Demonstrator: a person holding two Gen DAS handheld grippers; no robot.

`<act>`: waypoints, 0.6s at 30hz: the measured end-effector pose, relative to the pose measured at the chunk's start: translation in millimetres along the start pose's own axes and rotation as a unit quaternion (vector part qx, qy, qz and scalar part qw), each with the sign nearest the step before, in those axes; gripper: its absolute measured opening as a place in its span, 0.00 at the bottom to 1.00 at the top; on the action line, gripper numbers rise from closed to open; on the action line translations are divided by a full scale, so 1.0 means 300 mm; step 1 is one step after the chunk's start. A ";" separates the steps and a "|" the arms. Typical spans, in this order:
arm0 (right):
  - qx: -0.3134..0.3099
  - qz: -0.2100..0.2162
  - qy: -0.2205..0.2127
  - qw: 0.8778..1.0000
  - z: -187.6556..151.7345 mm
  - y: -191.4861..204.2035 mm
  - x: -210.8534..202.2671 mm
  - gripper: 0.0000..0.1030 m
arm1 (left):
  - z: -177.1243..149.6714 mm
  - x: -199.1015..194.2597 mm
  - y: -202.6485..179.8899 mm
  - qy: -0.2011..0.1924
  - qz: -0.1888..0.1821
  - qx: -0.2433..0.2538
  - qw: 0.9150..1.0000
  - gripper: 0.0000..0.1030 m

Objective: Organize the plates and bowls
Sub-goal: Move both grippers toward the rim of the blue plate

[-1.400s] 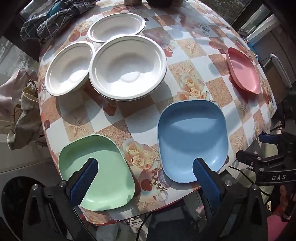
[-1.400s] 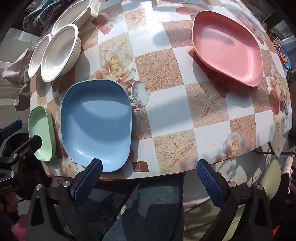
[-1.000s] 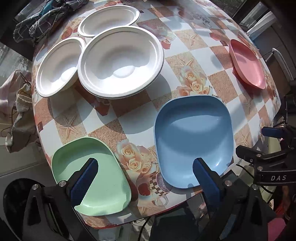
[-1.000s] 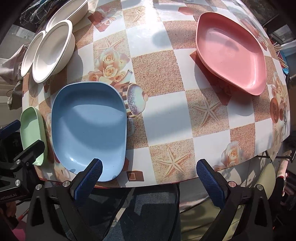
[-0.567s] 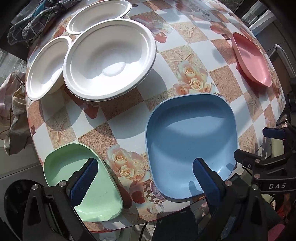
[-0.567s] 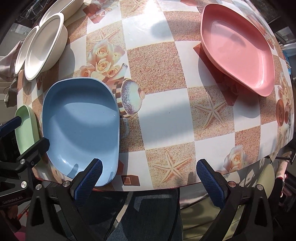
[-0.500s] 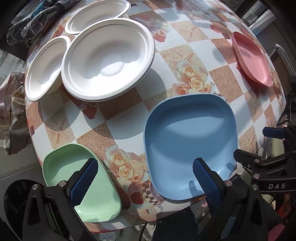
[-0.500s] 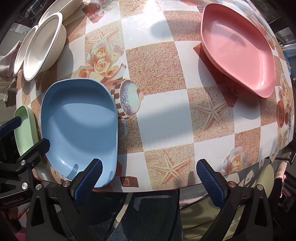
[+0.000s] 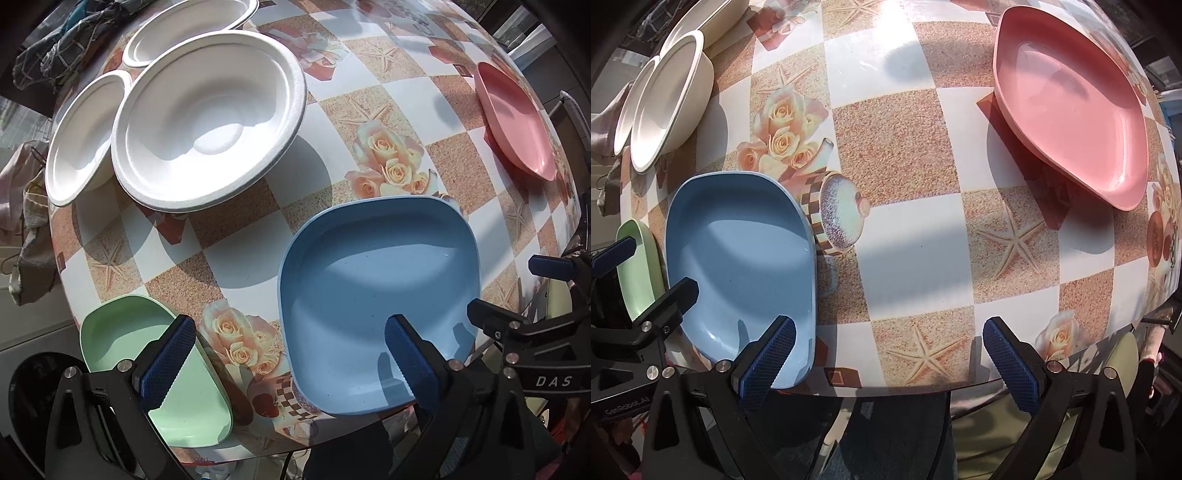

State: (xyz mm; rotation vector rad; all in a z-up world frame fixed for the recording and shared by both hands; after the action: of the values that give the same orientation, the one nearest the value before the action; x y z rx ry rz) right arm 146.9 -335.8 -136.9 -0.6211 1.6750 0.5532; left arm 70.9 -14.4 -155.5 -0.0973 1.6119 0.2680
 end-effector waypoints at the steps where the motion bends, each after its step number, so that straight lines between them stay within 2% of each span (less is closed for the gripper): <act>1: 0.001 -0.001 -0.004 1.000 0.006 -0.014 0.001 0.99 | -0.001 0.002 0.001 0.002 0.008 0.001 1.000 0.99; 7: 0.002 -0.016 -0.010 1.000 0.036 -0.027 0.027 0.99 | 0.009 0.010 -0.010 0.009 0.025 0.002 1.000 0.99; 10: 0.003 -0.028 -0.022 0.999 0.033 -0.050 0.039 0.99 | 0.023 0.020 -0.020 0.012 0.021 -0.001 1.000 0.99; 16: 0.007 -0.012 -0.032 0.999 0.043 -0.118 0.049 0.99 | 0.042 0.036 -0.029 0.012 0.012 0.000 1.000 0.99; 18: 0.004 -0.030 -0.048 0.998 0.061 -0.165 0.032 0.99 | 0.052 0.035 -0.040 0.012 0.009 -0.001 1.000 0.99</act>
State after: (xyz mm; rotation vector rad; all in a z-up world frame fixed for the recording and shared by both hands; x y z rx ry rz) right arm 191.9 -361.7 -150.8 -0.6280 1.5624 0.5246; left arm 88.1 -21.3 -167.7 -0.0885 1.6365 0.2825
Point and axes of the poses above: each gripper's, at about its wrist camera, not at the fingertips, and x roughly the way its jaws point, y to its left, z to its top, the point moved 5 cm from there along x, roughly the way its jaws point, and after that the axes turned 10 degrees about x, right-handed, at the moved point
